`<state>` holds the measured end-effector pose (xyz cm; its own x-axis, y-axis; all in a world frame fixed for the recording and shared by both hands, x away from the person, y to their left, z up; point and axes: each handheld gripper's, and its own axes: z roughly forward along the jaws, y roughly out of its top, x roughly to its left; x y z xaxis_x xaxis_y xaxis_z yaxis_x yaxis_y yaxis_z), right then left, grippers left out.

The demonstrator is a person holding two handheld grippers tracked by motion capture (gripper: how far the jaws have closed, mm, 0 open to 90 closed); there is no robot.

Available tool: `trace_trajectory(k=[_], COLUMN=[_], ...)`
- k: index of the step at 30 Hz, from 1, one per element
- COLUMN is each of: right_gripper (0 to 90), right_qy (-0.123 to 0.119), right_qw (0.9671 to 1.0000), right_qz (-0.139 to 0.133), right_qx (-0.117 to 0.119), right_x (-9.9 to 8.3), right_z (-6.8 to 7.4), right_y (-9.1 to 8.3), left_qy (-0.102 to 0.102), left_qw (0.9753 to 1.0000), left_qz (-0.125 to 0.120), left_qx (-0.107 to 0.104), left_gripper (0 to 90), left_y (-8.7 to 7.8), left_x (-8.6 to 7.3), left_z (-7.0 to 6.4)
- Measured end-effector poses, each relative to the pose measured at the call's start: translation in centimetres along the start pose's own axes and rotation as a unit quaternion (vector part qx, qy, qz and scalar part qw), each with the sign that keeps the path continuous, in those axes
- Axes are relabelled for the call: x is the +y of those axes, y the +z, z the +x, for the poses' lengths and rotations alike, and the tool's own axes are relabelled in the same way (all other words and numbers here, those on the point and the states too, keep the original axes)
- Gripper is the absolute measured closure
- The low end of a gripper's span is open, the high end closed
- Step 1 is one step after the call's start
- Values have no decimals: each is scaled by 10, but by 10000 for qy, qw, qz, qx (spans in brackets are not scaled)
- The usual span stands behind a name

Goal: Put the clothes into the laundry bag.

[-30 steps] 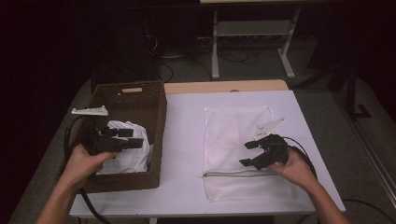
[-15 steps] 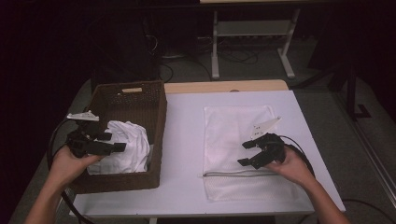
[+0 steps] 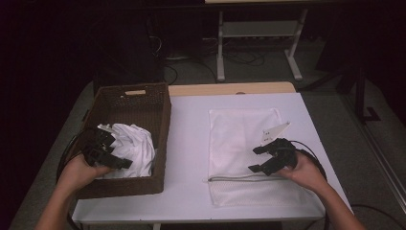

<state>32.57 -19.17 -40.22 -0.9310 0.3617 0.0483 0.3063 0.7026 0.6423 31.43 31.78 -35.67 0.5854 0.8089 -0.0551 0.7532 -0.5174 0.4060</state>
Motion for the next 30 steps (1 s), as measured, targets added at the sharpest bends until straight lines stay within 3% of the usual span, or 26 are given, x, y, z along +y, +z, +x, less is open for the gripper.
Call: trace_trajectory(k=[4,6,12,24,30], right_gripper=[306,315,382,632,834], right_qy=[-82,-134,-219,-543,-683], right_qw=[9999,9997,9991,9944,9922], right_qz=[148,201,376,906,1041], right_qx=[-27,-29,-10,61,29], right_x=[-2,-3,-11,-13,-12], right_z=[4,6,11,16,15], right_y=[0,0,7,31,38], left_qy=[21,20,213,160,30], left_qw=[9995,9984,9956,9936,9932], left_qz=[272,519,896,1111,1149], left_qx=[-138,-200,-149,-122,-181], left_gripper=[158,205,292,519,615], left_y=[9,15,30,44,45], left_x=[7,12,23,28,29], left_z=[0,0,-4,-1,-1])
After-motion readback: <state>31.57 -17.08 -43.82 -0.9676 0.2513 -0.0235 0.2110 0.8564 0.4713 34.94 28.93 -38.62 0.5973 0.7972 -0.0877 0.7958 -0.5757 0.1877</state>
